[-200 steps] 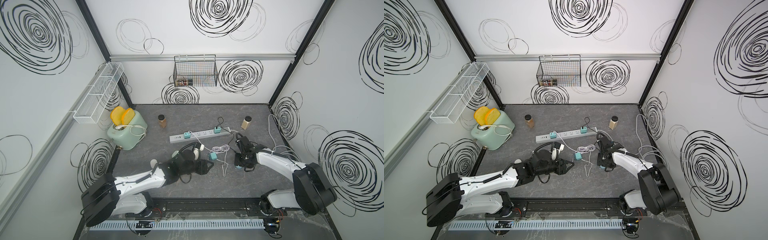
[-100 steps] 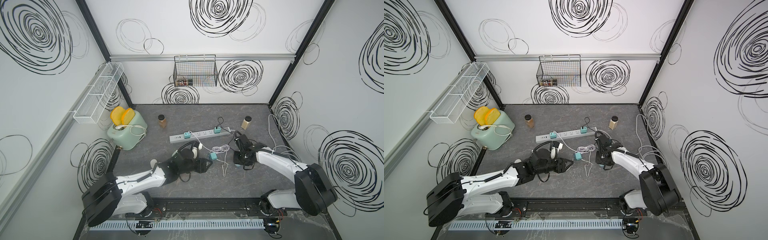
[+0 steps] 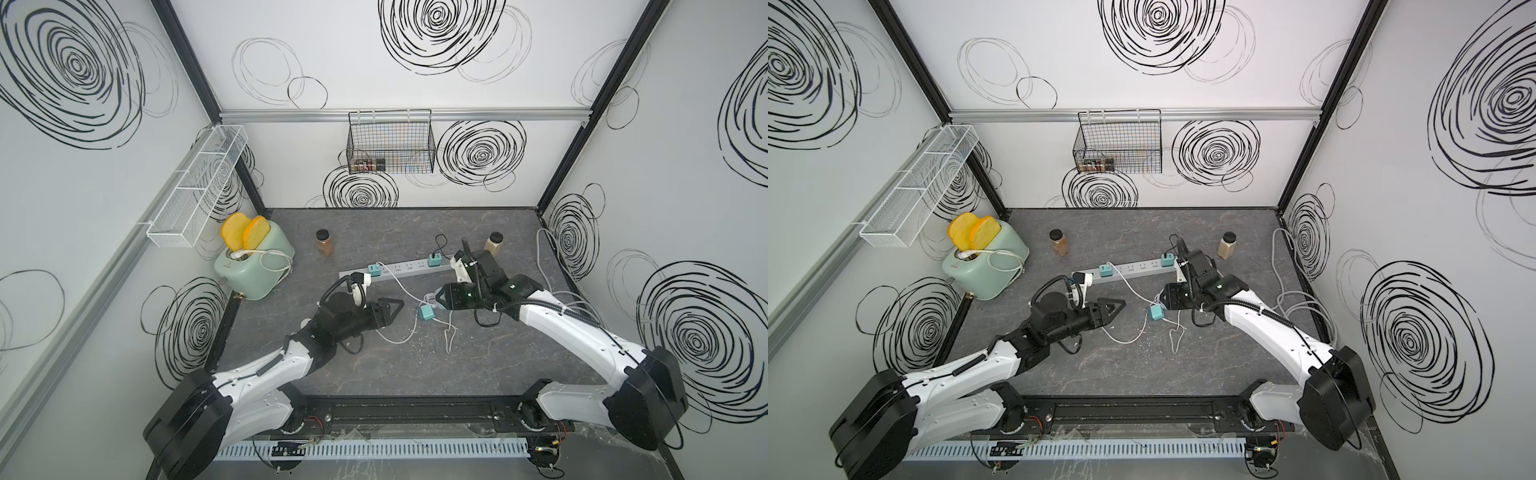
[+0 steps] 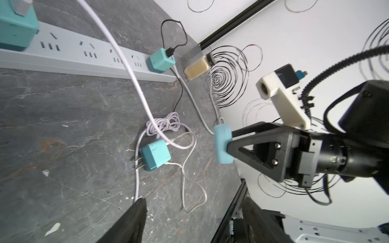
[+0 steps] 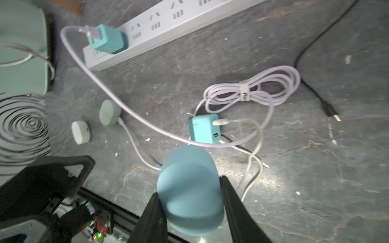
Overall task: Charge the bluetooth headset
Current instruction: Pick up the bluetooth headset from the center of the board.
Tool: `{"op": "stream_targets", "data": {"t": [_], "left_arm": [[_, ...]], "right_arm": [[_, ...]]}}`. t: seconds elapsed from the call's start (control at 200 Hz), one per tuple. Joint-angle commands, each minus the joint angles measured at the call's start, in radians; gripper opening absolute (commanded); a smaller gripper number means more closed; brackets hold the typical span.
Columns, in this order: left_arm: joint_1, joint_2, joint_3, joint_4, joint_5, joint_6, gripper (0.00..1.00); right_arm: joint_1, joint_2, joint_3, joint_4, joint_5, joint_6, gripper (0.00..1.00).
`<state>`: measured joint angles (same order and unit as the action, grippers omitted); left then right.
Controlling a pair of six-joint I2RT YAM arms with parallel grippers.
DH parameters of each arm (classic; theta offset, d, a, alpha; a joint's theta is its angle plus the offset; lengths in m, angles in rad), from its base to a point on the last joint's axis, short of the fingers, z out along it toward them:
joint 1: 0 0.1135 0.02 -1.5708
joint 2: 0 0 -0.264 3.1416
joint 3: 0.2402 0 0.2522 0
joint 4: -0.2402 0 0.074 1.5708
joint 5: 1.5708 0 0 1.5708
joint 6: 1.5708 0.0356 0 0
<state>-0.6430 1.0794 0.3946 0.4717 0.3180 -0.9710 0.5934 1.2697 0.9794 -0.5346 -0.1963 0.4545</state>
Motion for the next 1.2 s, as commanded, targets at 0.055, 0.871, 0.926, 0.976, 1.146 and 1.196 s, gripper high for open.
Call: {"op": "stream_targets", "data": {"t": [0.055,0.871,0.926,0.976,1.146,1.196], "left_arm": [[0.021,-0.027,0.041,0.076,0.060,-0.100,0.76],[0.058,0.098,0.182,-0.001,0.263,-0.145,0.65],[0.058,0.103,0.187,-0.018,0.266,-0.142,0.64],[0.057,0.110,0.195,-0.043,0.266,-0.133,0.64],[0.057,0.126,0.204,-0.067,0.271,-0.124,0.62],[0.053,0.132,0.207,-0.063,0.276,-0.126,0.61]], "right_arm": [[0.012,0.015,0.034,0.082,-0.156,-0.116,0.38],[0.120,0.067,0.104,0.134,-0.230,-0.252,0.39],[0.124,0.066,0.105,0.133,-0.223,-0.255,0.39],[0.127,0.063,0.107,0.131,-0.220,-0.258,0.38],[0.142,0.051,0.101,0.139,-0.199,-0.280,0.38],[0.151,0.049,0.100,0.143,-0.190,-0.286,0.38]]}}
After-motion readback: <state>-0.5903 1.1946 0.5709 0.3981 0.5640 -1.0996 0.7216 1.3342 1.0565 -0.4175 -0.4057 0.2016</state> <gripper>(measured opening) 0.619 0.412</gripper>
